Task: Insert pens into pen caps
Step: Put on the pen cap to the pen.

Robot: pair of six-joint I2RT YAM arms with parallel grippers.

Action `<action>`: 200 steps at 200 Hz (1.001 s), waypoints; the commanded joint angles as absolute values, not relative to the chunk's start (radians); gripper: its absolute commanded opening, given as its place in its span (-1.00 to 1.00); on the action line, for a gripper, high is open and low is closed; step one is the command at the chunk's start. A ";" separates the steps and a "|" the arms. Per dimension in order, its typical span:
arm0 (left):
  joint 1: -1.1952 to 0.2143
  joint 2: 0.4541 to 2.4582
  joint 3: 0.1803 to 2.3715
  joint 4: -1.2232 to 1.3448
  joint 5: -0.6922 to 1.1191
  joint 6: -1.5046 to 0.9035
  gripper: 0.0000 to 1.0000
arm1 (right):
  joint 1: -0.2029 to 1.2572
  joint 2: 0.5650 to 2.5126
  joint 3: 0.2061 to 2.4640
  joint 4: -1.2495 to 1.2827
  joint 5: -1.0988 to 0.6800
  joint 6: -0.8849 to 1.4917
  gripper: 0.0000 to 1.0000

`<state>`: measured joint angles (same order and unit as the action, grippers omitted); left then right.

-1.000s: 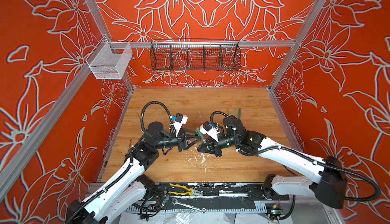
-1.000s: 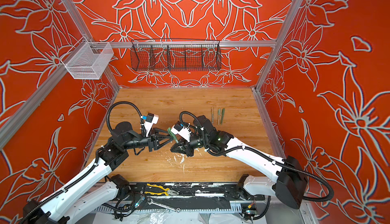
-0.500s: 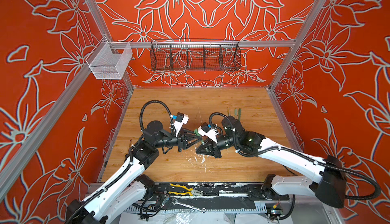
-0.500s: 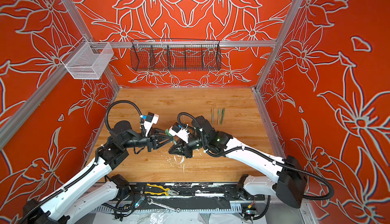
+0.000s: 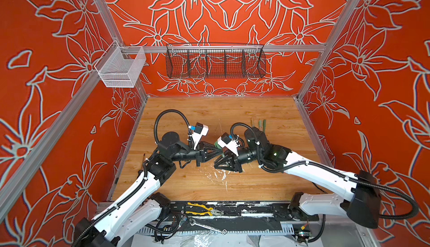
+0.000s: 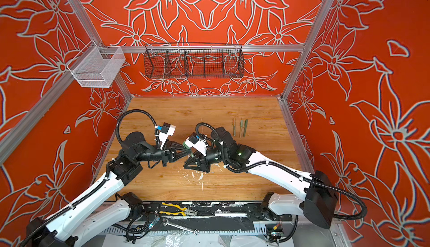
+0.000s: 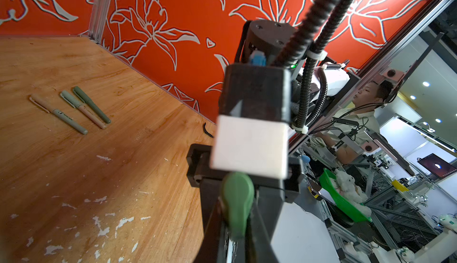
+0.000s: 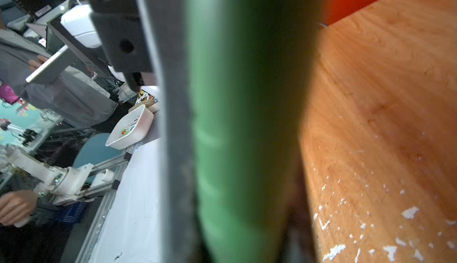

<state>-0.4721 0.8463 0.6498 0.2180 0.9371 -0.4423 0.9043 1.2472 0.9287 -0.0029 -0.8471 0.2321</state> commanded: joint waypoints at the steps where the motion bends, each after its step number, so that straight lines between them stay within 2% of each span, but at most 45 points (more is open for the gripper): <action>1: -0.469 0.837 0.654 0.229 0.949 -0.434 -1.00 | 0.912 1.243 0.960 0.074 -0.875 0.250 -0.37; 10: -0.468 0.838 0.653 0.228 0.949 -0.433 -1.00 | 0.912 1.241 0.962 0.071 -0.875 0.247 -0.39; 43: -0.465 0.833 0.653 0.228 0.948 -0.434 -1.00 | 0.912 1.239 0.962 0.051 -0.870 0.241 -0.77; 66: -0.462 0.825 0.653 0.226 0.948 -0.433 -1.00 | 0.912 1.244 0.965 0.034 -0.871 0.236 -0.81; 81: -0.463 0.825 0.653 0.228 0.960 -0.433 -1.00 | 0.913 1.243 0.963 0.035 -0.861 0.238 -1.00; 141: -0.479 0.877 0.623 0.378 1.142 -0.494 -1.00 | 0.905 1.205 0.953 0.217 -0.927 0.309 -1.00; 200: -0.546 0.921 0.646 0.272 1.155 -0.406 -1.00 | 0.892 1.212 1.069 0.239 -0.975 0.281 -1.00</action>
